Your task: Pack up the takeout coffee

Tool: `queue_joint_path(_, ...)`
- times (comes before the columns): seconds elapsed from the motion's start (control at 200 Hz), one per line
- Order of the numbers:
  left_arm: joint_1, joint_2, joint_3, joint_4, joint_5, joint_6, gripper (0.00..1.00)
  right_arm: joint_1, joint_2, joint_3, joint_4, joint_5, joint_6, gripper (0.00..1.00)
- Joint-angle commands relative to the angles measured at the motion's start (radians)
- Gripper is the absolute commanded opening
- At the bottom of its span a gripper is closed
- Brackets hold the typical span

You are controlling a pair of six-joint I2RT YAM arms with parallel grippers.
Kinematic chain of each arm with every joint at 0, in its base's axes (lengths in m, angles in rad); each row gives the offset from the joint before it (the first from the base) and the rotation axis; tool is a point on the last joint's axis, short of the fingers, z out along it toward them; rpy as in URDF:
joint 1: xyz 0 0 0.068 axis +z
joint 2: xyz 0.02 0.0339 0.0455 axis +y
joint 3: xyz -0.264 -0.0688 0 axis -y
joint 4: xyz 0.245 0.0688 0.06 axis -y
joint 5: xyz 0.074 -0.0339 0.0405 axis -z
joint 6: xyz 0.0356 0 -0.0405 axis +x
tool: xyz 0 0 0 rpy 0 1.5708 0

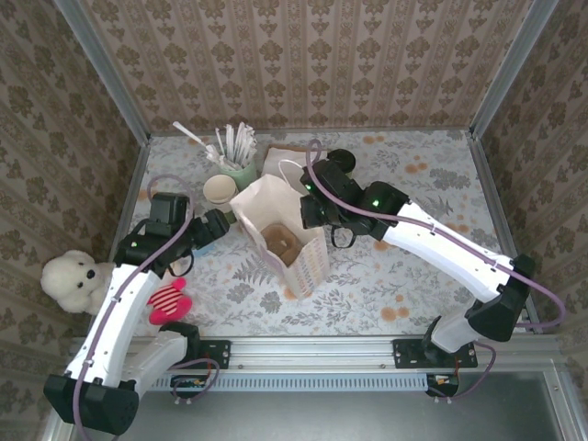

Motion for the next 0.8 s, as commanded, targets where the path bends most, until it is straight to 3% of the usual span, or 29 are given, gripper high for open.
queue_joint_path(0.0, -0.004, -0.012, 0.005, 0.013, 0.006, -0.026, 1.00, -0.013, -0.065, 0.009, -0.103, -0.018, -0.008, 0.00)
queue_joint_path(0.245, -0.019, -0.005, -0.021, 0.048, 0.009, -0.059, 1.00, -0.050, -0.105, -0.014, -0.186, 0.057, 0.033, 0.00)
queue_joint_path(0.8, -0.043, -0.009, -0.057, 0.068, -0.023, -0.055, 1.00, -0.046, 0.009, -0.048, 0.073, -0.104, 0.009, 0.00)
